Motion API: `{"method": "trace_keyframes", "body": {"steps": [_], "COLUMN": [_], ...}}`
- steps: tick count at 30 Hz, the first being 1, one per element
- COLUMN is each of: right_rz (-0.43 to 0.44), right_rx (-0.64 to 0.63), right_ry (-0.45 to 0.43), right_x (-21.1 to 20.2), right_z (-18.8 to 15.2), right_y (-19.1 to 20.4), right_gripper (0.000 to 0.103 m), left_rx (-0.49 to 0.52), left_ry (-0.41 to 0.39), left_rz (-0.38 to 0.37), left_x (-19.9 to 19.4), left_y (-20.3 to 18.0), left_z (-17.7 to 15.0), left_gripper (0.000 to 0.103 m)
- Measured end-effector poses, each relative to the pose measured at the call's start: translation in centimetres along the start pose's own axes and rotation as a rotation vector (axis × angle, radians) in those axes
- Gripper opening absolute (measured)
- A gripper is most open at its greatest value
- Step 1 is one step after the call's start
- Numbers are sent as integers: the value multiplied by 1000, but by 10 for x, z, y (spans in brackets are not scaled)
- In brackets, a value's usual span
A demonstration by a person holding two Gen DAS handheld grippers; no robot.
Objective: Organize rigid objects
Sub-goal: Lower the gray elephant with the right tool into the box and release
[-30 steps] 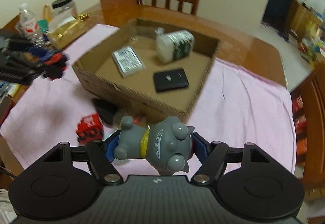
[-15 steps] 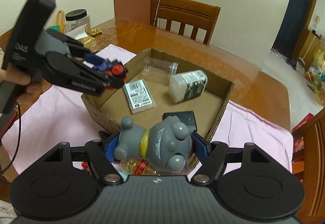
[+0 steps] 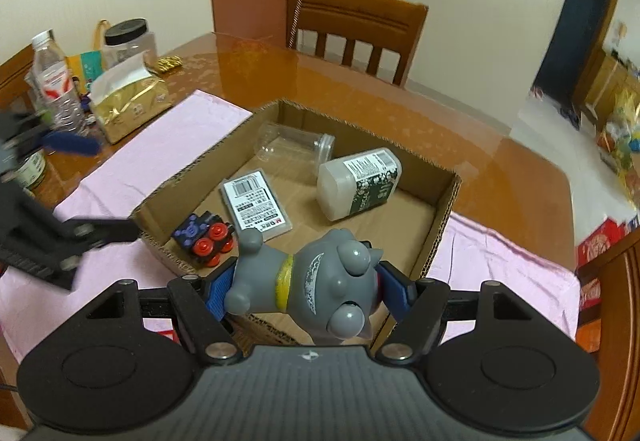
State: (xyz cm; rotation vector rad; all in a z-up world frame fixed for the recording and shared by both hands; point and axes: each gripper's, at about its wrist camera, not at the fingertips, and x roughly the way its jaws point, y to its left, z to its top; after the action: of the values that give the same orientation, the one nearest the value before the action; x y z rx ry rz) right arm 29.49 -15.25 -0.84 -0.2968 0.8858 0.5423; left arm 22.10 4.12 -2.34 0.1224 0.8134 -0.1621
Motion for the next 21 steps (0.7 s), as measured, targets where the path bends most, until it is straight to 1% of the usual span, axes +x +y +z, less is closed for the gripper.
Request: {"method": "trace_keyframes", "body": {"steps": [6, 9, 11, 13, 18, 21], "right_rz": [5, -17, -20, -14, -43, -66], "right_rx": [25, 42, 58, 76, 95, 113], "right_ry": [28, 26, 22, -12, -21, -23], "right_x": [20, 27, 28, 23, 16, 12], "right_z": [10, 15, 17, 17, 12, 6], "right_y": [1, 2, 2, 2, 3, 4], "right_gripper": [77, 81, 103, 103, 103, 103], "left_rx": [-52, -83, -102, -114, -123, -130], "left_ry": [-10, -12, -13, -13, -8, -6], "left_rz": [41, 67, 82, 88, 106, 97], "left_x": [-15, -20, -23, -26, -27, -26], "left_y": [9, 15, 19, 22, 24, 22], "left_z": [-15, -20, -22, -25, -29, -31], "left_gripper": [101, 101, 101, 101, 101, 101]}}
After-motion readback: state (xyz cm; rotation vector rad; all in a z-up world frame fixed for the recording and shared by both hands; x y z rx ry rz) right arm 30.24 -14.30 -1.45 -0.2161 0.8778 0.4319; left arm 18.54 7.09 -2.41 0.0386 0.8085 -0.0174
